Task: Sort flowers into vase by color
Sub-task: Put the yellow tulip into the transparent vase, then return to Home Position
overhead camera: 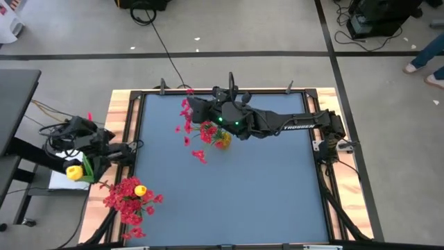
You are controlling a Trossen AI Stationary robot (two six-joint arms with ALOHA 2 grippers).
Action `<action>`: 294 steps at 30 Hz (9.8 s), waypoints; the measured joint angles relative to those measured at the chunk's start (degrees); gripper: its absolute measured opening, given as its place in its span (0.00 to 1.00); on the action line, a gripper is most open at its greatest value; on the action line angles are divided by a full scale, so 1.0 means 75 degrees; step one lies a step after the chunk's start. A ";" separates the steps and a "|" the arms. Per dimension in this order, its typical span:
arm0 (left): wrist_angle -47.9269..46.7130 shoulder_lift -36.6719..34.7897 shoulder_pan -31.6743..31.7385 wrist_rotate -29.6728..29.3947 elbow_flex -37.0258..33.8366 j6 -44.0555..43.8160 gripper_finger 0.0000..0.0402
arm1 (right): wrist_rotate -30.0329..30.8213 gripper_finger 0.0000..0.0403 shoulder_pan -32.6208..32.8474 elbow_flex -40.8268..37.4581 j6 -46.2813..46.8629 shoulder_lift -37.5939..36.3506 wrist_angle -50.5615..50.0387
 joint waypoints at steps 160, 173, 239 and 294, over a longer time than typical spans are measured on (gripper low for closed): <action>-0.3059 0.1240 0.3600 -0.5148 -0.0622 0.2936 0.00 | -0.5145 0.00 -0.1060 -1.1138 -0.6153 -0.9690 0.2552; -0.2542 0.0983 0.2217 -0.6434 -0.1404 0.2910 0.00 | -0.4543 0.00 -0.0769 -1.2385 -0.5918 -1.1375 0.1408; -0.2502 -0.0208 0.2192 -0.6838 -0.2829 0.2817 0.05 | -0.4825 0.08 -0.0685 -1.4653 -0.6053 -1.4507 0.0926; -0.2438 -0.0208 0.2190 -0.6835 -0.2840 0.2808 0.07 | -0.4804 0.09 -0.0685 -1.4653 -0.6056 -1.4507 0.0924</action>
